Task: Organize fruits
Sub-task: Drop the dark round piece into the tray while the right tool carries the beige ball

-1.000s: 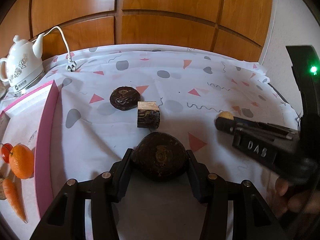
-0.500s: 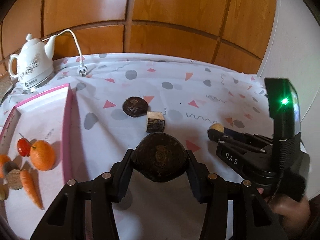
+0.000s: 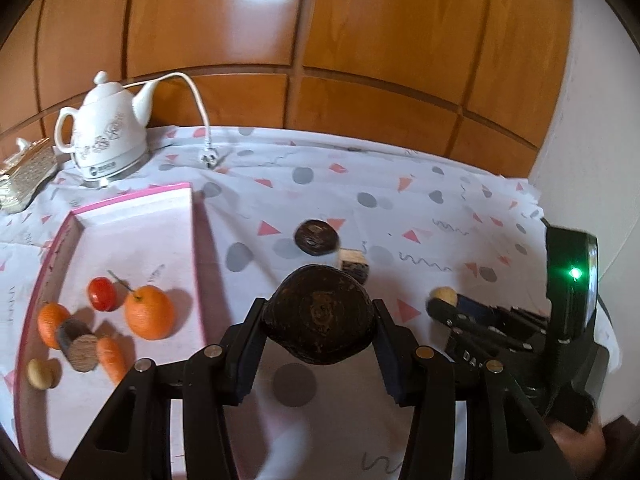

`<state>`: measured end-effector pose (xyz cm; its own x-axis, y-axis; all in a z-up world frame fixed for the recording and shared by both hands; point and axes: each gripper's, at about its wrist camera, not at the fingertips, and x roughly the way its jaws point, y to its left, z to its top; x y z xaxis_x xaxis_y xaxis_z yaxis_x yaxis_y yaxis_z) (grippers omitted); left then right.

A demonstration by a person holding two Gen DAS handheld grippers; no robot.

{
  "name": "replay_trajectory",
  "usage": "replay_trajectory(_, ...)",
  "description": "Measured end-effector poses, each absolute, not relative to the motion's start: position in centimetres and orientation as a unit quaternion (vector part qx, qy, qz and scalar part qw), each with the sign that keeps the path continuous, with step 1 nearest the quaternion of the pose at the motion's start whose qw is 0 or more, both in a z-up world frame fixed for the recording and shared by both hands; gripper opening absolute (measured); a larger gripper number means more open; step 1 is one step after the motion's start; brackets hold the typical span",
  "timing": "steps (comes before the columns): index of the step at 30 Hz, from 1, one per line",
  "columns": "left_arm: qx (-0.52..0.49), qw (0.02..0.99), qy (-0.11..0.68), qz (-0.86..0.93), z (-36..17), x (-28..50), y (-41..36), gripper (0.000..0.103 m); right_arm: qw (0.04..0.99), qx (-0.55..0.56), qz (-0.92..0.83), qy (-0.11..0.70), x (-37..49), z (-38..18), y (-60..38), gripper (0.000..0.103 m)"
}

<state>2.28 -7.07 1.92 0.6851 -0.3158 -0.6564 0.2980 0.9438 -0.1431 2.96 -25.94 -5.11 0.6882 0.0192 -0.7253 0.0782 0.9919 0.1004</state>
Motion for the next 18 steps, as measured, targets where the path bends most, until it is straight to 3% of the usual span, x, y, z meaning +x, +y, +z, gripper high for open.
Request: replay_trajectory(18,-0.053,0.929,0.351,-0.106,3.2,2.6,-1.7,0.051,0.923,0.057,0.039,0.379,1.7,-3.0,-23.4,0.025)
